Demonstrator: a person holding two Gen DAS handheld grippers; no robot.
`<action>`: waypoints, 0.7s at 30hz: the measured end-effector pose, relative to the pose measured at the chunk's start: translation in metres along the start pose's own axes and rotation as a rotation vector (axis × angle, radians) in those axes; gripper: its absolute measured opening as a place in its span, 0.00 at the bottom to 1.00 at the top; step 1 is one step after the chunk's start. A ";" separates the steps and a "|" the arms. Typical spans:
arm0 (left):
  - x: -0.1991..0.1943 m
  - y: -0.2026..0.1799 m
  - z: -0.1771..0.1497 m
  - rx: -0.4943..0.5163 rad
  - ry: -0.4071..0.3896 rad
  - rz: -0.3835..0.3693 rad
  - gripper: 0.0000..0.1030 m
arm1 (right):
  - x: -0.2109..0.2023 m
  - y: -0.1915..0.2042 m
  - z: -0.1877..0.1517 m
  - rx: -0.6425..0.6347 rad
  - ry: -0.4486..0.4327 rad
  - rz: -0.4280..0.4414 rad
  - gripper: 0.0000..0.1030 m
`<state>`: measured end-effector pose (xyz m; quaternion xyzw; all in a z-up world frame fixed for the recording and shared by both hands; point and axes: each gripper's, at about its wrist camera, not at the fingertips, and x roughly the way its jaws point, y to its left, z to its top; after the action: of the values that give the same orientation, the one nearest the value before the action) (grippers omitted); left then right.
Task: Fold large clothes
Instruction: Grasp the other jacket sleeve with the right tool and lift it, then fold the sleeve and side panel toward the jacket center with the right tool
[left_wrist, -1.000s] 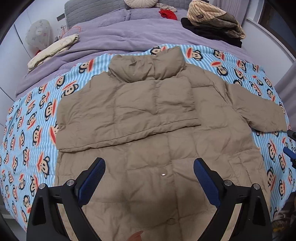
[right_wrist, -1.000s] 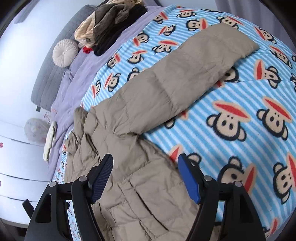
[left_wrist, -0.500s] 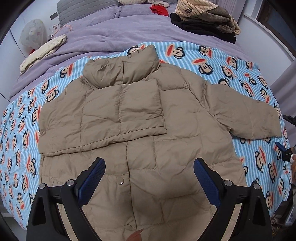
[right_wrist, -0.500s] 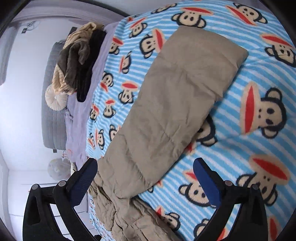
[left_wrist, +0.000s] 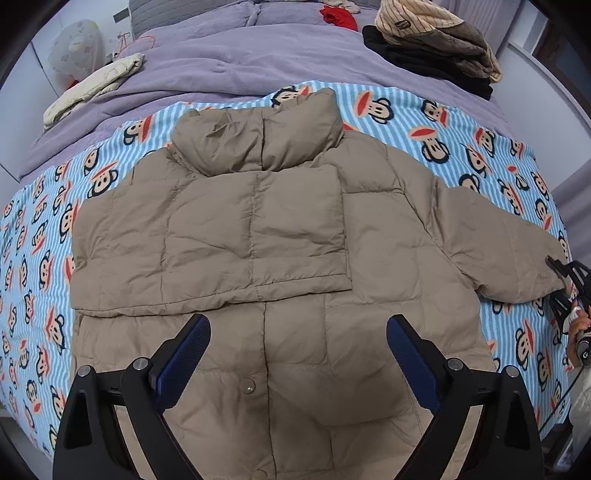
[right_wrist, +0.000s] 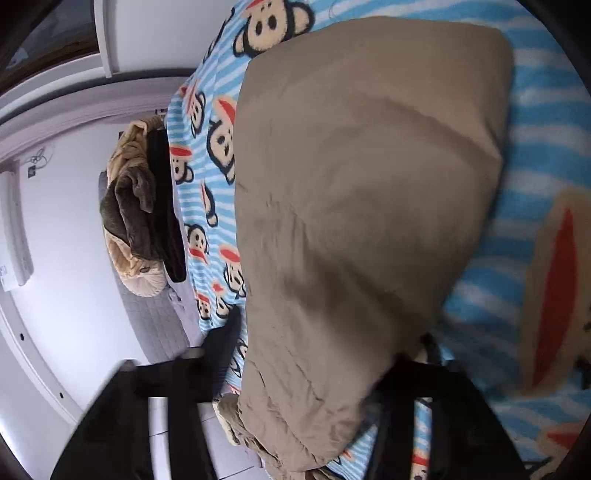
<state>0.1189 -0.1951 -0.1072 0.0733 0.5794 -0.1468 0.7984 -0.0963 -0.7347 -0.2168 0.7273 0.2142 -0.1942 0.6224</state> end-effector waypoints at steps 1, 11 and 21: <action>-0.001 0.004 0.001 -0.007 -0.007 0.004 0.94 | 0.003 0.003 -0.001 -0.006 0.011 0.011 0.10; -0.008 0.061 -0.002 -0.067 -0.053 0.070 0.94 | 0.026 0.111 -0.072 -0.311 0.072 0.093 0.08; 0.001 0.112 -0.006 -0.050 -0.054 0.074 0.94 | 0.082 0.226 -0.243 -0.815 0.206 0.087 0.08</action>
<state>0.1489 -0.0878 -0.1160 0.0705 0.5580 -0.1046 0.8202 0.1011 -0.5188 -0.0392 0.4455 0.3037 0.0065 0.8422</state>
